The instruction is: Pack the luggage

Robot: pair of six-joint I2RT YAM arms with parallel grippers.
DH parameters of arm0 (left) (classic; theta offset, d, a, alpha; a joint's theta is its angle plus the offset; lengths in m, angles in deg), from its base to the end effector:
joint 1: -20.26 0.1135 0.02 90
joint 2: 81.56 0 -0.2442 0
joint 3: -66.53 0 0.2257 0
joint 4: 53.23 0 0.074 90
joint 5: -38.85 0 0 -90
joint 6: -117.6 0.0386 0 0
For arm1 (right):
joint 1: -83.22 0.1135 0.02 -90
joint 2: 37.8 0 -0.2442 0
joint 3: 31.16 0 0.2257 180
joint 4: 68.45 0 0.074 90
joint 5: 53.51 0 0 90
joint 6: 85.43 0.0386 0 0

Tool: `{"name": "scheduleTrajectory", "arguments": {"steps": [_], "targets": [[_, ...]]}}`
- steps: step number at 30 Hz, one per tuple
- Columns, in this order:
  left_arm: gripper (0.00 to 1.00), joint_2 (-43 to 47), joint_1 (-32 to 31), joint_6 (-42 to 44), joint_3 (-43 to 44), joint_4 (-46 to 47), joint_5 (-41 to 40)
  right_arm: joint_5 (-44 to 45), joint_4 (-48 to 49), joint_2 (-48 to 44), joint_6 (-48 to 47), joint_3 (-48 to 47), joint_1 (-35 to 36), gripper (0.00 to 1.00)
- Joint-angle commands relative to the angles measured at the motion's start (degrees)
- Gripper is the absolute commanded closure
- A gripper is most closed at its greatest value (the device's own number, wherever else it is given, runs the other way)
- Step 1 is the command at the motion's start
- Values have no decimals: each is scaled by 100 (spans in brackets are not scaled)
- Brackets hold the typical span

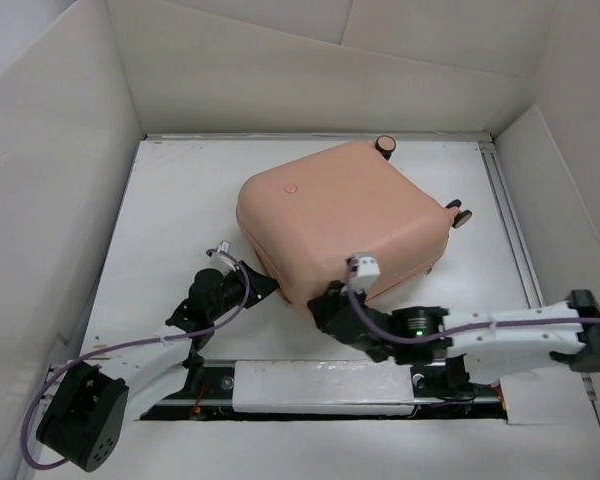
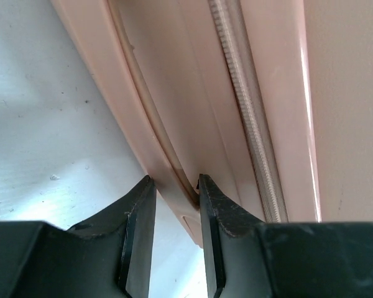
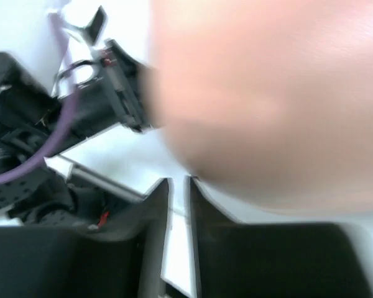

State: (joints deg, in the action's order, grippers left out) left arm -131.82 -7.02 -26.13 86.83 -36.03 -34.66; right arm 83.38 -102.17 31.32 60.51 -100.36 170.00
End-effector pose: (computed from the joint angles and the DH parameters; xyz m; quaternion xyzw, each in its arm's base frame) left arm 0.1440 -0.0866 0.1640 -0.0898 0.7732 -0.4864 0.3969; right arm 0.0417 0.2403 0.2864 -0.0339 0.8295 0.2984 0.4708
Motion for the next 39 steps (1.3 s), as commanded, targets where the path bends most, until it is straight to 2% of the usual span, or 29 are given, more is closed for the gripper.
{"name": "scheduleTrajectory", "arguments": {"steps": [1,2,3,4,5,7,10,12,13,16,17,20,24,28,29,34,37,39], "targets": [[100,105,21,592,627,115,91,636,-1953,-1097,1900,928,-275,85],[100,104,100,653,628,-9,-5,689,-2088,-1398,2277,1166,-328,88],[95,104,171,654,689,-149,-6,689,-2176,-1680,2402,1385,-546,91],[79,217,310,654,689,-151,-6,620,-2177,-1952,2404,1797,-749,96],[70,271,312,706,689,-238,-84,619,-2177,-2477,2404,1975,-959,97],[55,376,312,785,768,-572,-365,479,-2300,-2964,2456,2405,-1583,100],[47,543,312,987,891,-1001,-769,479,-2415,-3790,2264,2635,-2364,100],[46,544,312,1066,979,-1143,-963,330,-1899,-4107,1703,2750,-2779,100],[44,544,312,1119,1066,-1214,-1085,251,-1809,-4109,1379,2750,-3225,100],[43,185,312,1251,1269,-1214,-1288,-241,-1125,-3776,440,2697,-3939,100],[43,44,312,1251,1452,-1354,-1350,-608,-888,-3609,174,2697,-4463,100],[49,-536,364,1313,1778,-1355,-1473,-1321,-105,-2784,-677,2557,-5518,100],[56,-1099,426,1366,1928,-1066,-1289,-2479,871,-2079,-1453,2504,-6372,100],[85,-1653,479,1366,1990,-574,-1008,-3105,1574,-1701,-1920,2504,-6788,100],[100,-1819,479,1366,1929,-433,-920,-3238,1767,-1518,-2007,2434,-6867,100],[100,-1882,401,1146,1298,559,-227,-4239,2655,-727,-2658,2118,-7359,100],[100,-1637,66,971,1007,675,-278,-5240,3034,160,-2965,1373,-7483,100],[100,-1435,-4,848,699,885,-129,-5839,3035,679,-3028,494,-7545,100]]}}
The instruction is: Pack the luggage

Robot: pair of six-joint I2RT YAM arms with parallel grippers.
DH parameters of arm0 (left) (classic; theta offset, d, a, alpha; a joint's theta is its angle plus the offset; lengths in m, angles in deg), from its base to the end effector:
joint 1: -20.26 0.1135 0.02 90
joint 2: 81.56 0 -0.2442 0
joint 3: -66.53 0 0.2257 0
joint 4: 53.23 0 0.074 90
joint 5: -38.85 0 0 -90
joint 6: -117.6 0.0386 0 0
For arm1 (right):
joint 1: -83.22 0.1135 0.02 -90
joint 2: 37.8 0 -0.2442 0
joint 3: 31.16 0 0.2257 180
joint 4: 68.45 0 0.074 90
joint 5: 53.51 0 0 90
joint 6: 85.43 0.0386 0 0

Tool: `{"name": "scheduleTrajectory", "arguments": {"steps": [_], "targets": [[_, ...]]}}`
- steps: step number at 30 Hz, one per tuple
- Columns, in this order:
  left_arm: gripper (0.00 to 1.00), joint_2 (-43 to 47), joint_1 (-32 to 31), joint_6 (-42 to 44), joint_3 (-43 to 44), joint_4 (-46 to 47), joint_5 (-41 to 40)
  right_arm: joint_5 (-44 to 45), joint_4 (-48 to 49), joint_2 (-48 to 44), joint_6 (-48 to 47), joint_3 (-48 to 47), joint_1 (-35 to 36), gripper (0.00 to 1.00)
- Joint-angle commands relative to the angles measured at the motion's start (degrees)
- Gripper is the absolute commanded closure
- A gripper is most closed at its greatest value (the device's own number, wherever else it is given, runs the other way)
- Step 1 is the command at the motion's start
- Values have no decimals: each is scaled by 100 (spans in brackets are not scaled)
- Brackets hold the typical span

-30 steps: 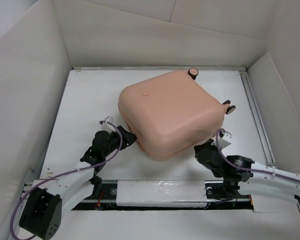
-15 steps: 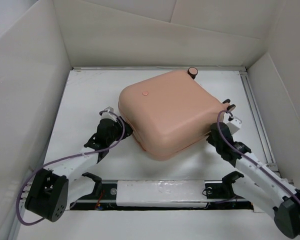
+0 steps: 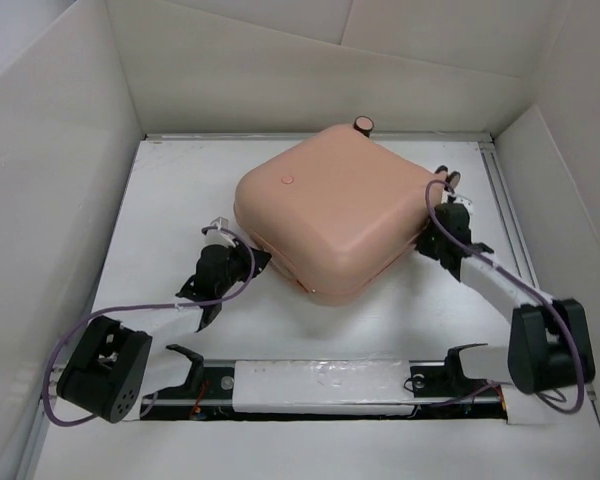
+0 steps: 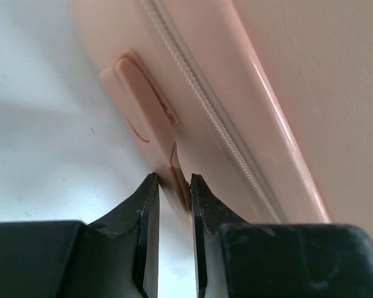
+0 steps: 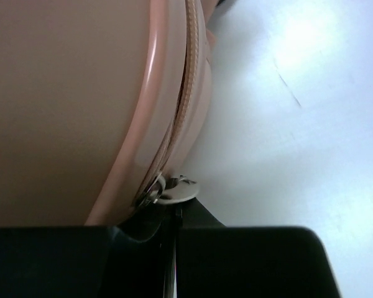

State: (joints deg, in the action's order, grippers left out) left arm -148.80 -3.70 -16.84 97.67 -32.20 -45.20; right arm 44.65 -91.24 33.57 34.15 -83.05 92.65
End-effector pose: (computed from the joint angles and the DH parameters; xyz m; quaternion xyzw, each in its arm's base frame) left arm 0.1961 -0.0915 0.1765 -0.1098 0.7856 -0.3755 0.4793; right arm 0.2355 0.0336 0.1942 0.1879 0.8931 0.0734 0.4021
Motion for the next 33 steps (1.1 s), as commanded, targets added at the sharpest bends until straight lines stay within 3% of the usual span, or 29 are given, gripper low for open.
{"name": "scheduleTrajectory", "arguments": {"steps": [1,7,10,11,12,13,14,16,17,19,22,23,27,32,33], "targets": [[100,325,-337,-134,-482,573,1021,-2177,1942,935,-392,-1536,191,100],[100,852,-337,-205,-755,574,1478,-2988,1251,1678,-330,-3302,120,100],[100,984,-337,-258,-817,574,1610,-2646,704,1477,-575,-3639,173,90],[100,1046,-389,-318,-817,574,1610,-2453,320,1145,-681,-3639,269,79],[100,1047,-390,-319,-817,574,1663,-2199,81,916,-908,-3639,322,75],[100,1186,-442,-389,-817,574,1663,-1709,-243,339,-1041,-3457,514,69],[100,1248,-538,-389,-817,574,1663,-1434,-325,333,-1164,-3255,655,67],[100,1415,-609,-389,-817,574,1663,-881,-326,-866,-1236,-2641,1145,65],[100,1520,-609,-389,-817,574,1663,-695,-256,-1306,-1183,-1880,1297,64],[100,1968,-609,-294,-668,207,1419,-693,-2,-2615,-852,-1068,1595,71],[82,2653,-609,-109,-124,-865,909,-860,806,-3880,-323,619,2324,93],[64,2812,-609,-47,208,-1346,516,-860,999,-4042,-217,963,2709,98],[39,3086,-364,94,1210,-2376,-428,-115,1606,-3983,-49,1765,3519,100],[34,1649,933,226,2284,-2791,115,650,2748,-2869,-102,1889,4180,59],[34,1453,1129,156,2399,-2844,256,773,2872,-2709,-102,1889,4181,56]]}}
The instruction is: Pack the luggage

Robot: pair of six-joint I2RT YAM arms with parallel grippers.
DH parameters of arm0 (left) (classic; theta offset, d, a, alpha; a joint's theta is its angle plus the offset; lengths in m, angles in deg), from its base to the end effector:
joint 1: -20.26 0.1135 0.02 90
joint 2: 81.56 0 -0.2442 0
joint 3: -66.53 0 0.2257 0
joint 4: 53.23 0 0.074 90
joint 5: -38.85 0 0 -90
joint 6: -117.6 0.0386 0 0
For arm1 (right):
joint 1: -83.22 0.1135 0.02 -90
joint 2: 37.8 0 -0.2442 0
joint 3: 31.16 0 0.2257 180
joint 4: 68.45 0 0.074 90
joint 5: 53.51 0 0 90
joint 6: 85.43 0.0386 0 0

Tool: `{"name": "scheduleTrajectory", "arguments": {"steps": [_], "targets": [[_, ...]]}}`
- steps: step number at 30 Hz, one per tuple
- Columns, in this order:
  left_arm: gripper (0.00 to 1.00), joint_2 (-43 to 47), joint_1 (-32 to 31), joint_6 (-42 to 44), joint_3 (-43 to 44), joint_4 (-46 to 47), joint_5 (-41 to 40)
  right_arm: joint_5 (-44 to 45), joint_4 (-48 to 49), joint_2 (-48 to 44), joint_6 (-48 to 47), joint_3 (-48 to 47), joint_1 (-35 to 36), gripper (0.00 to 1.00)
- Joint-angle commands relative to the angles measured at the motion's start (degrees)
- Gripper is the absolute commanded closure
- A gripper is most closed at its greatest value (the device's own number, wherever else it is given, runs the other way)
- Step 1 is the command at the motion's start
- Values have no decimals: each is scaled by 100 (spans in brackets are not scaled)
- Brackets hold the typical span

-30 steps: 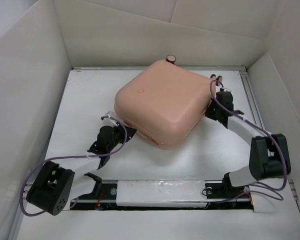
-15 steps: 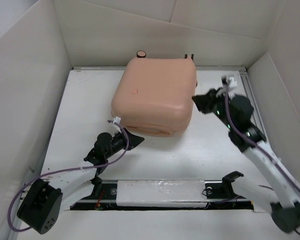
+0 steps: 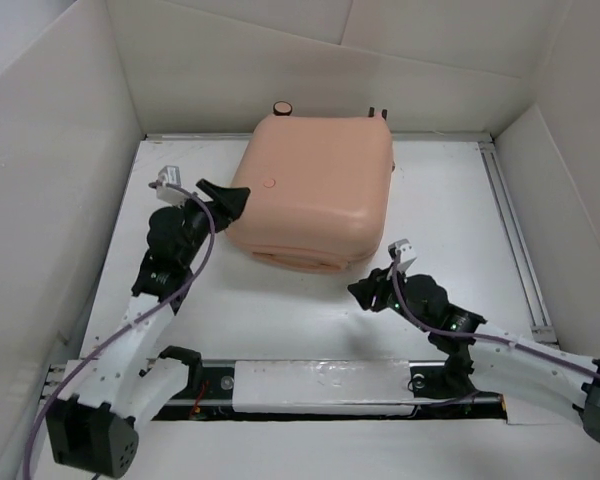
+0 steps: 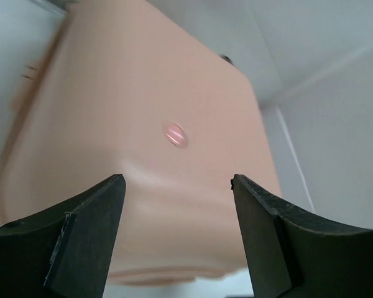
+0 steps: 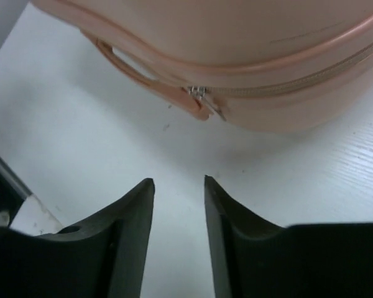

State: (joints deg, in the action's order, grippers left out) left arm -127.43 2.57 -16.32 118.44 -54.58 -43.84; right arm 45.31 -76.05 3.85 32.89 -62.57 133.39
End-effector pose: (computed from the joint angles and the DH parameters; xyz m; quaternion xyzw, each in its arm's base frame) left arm 0.1760 -0.0613 0.3217 -0.1078 0.6692 -0.4130 0.6083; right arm 0.1111 0.1240 0.2013 -0.1083 0.7998 0.3233 0.4940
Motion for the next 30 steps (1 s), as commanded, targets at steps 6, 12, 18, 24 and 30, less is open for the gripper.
{"name": "scheduleTrajectory", "arguments": {"steps": [6,12,18,24,30], "targets": [[20,-1326,1645,-433,174,-97,535,1087,2486,1422,-28,-97,159,45],[11,-2023,1646,-520,473,227,754,1719,3341,2172,112,-97,220,47],[23,-2409,1646,-757,299,850,955,2264,4728,2918,385,61,432,53],[35,-2585,1585,-864,113,1520,1518,2992,5572,3780,385,-150,853,81],[53,-2419,1128,-934,-308,2029,1642,4118,4700,3676,237,-535,1618,100]]}}
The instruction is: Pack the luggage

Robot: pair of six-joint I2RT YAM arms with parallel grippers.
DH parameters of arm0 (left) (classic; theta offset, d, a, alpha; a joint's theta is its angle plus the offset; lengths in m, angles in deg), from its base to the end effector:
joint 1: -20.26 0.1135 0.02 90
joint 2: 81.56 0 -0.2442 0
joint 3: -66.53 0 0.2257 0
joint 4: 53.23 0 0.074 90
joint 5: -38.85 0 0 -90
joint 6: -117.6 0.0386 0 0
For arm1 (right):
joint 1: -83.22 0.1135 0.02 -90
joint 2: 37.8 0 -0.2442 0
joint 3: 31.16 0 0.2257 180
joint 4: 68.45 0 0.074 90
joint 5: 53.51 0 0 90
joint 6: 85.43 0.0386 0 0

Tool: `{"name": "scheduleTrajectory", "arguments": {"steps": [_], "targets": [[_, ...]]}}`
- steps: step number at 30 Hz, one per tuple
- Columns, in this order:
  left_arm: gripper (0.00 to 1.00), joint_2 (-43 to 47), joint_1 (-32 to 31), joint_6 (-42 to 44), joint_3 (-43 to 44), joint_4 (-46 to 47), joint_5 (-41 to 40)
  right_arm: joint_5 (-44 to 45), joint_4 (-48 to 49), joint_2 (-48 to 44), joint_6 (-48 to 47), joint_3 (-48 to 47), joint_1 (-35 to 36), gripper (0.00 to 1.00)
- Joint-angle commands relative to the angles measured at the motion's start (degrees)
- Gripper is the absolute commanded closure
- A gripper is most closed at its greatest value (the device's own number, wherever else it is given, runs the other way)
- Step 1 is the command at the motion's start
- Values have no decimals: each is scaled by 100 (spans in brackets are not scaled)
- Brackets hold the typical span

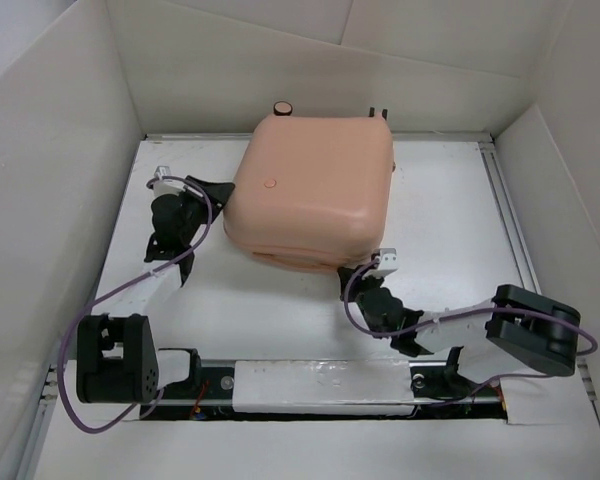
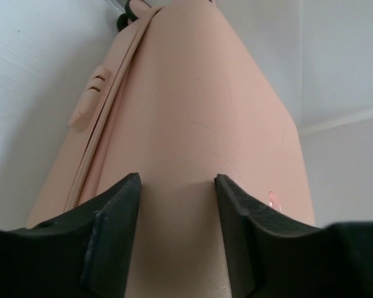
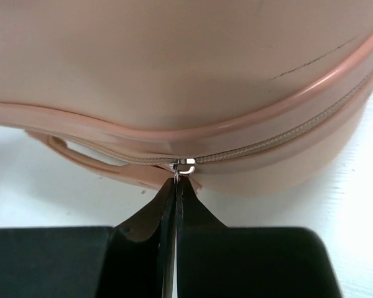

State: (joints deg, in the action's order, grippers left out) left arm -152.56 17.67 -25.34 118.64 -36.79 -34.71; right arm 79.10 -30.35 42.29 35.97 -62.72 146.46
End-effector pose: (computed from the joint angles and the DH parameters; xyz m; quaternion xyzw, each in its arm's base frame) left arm 0.2642 -0.0229 0.2666 -0.2145 0.6888 -0.4103 0.5578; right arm 0.1261 0.1920 0.1664 0.0272 0.7522 0.2490 0.6094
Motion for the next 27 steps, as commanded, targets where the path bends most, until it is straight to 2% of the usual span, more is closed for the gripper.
{"name": "scheduleTrajectory", "arguments": {"steps": [1,2,4,6,7,11,16,19,24,27], "targets": [[56,95,-383,-110,-390,329,798,827,-250,-352,-72,-643,407,100],[62,95,-383,-189,-495,443,903,950,-637,-441,-72,-775,617,100],[66,95,-522,-242,-601,593,974,1240,-1401,-626,-72,-1083,968,100],[67,95,-750,-242,-601,594,870,1294,-1790,-688,-72,-1276,1171,100],[68,95,-1065,-242,-601,594,791,1294,-2210,-688,-72,-1512,1251,100],[72,43,-1743,-338,-601,733,518,1092,-2837,-137,-72,-2226,1559,100],[75,262,-2280,-673,-908,998,517,916,-2680,717,183,-2858,2006,100],[76,770,-2360,-874,-1128,998,517,1056,-2680,982,540,-3079,2121,100],[76,1571,-2360,-1121,-1726,998,754,162,-1855,1341,-27,-3473,1929,100],[76,2263,-2360,-1332,-1937,885,895,-637,-926,2007,-493,-3868,1745,100]]}}
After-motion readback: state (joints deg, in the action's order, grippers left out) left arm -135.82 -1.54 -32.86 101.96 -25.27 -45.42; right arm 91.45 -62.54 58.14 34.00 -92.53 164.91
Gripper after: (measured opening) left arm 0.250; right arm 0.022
